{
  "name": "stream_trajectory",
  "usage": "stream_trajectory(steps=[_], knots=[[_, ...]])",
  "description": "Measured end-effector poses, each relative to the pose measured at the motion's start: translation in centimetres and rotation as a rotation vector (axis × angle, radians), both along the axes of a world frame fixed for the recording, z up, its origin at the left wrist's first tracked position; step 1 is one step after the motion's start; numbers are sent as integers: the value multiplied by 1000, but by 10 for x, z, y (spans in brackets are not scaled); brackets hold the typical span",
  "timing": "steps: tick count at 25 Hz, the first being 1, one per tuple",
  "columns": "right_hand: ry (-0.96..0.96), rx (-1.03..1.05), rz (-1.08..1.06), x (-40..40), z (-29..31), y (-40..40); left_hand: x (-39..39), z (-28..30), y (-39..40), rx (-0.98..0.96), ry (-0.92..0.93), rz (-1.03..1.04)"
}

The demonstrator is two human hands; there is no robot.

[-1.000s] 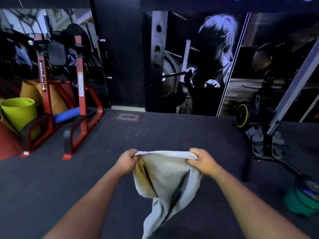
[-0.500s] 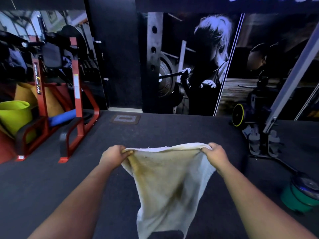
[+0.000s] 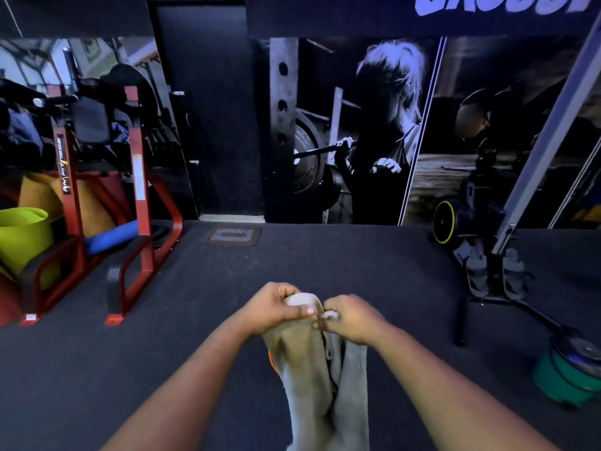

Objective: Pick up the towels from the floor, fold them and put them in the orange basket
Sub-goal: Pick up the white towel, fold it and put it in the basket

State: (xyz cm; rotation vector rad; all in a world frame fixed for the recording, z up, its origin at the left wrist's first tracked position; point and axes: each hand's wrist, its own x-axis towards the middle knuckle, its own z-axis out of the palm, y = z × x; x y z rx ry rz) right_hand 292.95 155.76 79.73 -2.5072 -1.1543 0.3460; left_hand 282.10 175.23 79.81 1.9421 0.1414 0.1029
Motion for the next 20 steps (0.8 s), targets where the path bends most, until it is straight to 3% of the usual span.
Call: stream_trajectory(steps=[4, 9, 12, 17, 20], knots=[[166, 270, -98, 15, -11, -10, -23, -39, 29, -154, 39, 213], [204, 316, -322, 21, -28, -4, -27, -59, 12, -454, -76, 385], [520, 578, -485, 15, -27, -4, -18, -60, 1, -405, -131, 453], [1047, 725, -230, -3, -22, -15, -10, -55, -13, -425, -120, 484], [998, 620, -41, -2, -28, -19, -4, -52, -18, -431, -126, 494]])
